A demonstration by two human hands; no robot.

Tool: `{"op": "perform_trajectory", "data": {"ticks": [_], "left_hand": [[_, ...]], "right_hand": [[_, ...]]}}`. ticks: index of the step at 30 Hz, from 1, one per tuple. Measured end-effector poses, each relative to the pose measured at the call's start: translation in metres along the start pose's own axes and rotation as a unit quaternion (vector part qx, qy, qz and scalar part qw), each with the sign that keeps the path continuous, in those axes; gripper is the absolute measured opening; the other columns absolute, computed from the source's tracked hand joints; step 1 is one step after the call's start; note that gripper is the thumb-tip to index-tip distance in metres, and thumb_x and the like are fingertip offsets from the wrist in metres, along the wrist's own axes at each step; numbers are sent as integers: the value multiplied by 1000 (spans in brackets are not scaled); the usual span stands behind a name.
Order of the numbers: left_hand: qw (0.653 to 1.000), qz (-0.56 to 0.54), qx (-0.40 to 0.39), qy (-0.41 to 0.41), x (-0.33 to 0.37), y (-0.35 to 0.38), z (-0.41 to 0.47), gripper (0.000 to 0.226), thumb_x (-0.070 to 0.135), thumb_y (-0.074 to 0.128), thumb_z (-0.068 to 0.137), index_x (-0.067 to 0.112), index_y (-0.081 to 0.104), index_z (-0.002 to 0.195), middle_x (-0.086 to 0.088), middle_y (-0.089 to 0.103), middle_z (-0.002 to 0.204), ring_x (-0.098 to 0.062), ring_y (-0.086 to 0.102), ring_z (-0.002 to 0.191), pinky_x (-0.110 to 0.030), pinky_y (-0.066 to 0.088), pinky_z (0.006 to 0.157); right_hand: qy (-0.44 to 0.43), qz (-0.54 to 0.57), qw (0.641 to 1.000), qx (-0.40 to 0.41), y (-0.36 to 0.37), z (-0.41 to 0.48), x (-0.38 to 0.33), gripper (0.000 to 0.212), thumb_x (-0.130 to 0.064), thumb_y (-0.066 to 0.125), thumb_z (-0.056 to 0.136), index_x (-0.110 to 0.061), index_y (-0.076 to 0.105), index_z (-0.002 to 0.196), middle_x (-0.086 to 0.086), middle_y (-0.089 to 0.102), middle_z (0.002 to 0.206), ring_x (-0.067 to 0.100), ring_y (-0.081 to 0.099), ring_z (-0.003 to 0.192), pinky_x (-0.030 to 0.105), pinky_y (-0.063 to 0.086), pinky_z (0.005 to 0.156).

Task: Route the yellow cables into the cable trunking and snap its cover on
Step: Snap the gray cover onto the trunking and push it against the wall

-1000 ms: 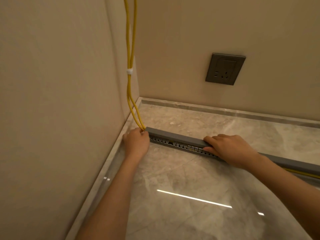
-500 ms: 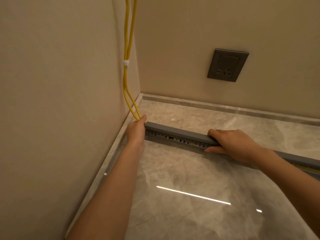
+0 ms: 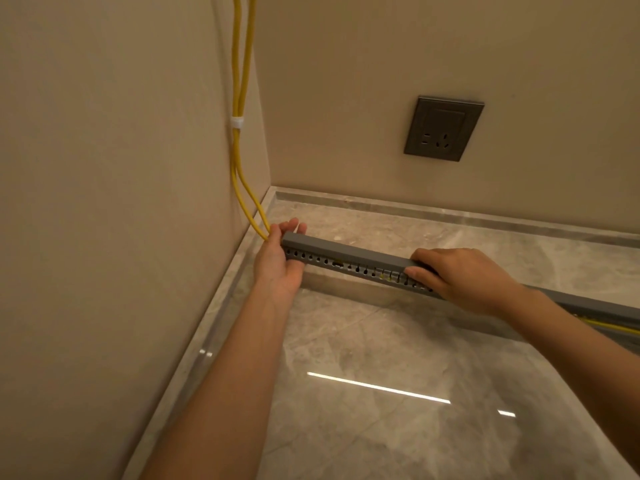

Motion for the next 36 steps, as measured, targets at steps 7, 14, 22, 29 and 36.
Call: {"op": "perform_trajectory", "data": {"ticks": [7, 14, 22, 29, 36], "left_hand": [[1000, -27, 9, 12, -3, 5, -5, 19, 19, 47, 96, 4, 58, 92, -13, 57, 112, -22, 63, 86, -39, 49, 94], [998, -37, -45, -8, 1, 16, -14, 19, 11, 42, 98, 5, 50, 114, -14, 56, 112, -24, 57, 103, -43, 43, 98], [999, -33, -41, -8, -2, 10, -16, 20, 20, 39, 99, 6, 53, 105, -13, 60, 95, -21, 60, 88, -42, 46, 96], [999, -37, -29, 2, -1, 10, -15, 19, 19, 40, 99, 7, 54, 95, -13, 61, 97, -21, 62, 87, -46, 44, 98], [998, -47, -29, -6, 0, 12, -14, 21, 18, 38, 100, 8, 50, 85, -12, 61, 89, -21, 62, 80, -42, 46, 92]], "right_hand": [[-17, 12, 1000, 23, -11, 11, -18, 48, -58, 25, 89, -31, 45, 124, -3, 65, 105, 20, 61, 82, 33, 46, 61], [-70, 33, 995, 58, -15, 44, -58, 52, -52, 32, 92, -37, 22, 141, 1, 61, 117, 23, 62, 87, 33, 46, 61], [-105, -18, 994, 35, -19, 62, -67, 48, -43, 25, 97, -38, 16, 144, 6, 62, 92, 27, 59, 72, 34, 43, 58], [-91, -11, 995, 26, -30, 67, -60, 49, -46, 22, 95, -42, 13, 144, 9, 64, 95, 28, 60, 78, 40, 50, 65], [-77, 12, 997, -11, -12, 61, -60, 46, -46, 19, 97, -45, 14, 142, 6, 65, 92, 25, 59, 74, 34, 45, 61]]}}
Point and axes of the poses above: each hand's wrist, its own z-axis towards the middle knuckle, its own y-axis out of the palm, x = y × z, the point moved 2 cm from there along z, towards the middle knuckle
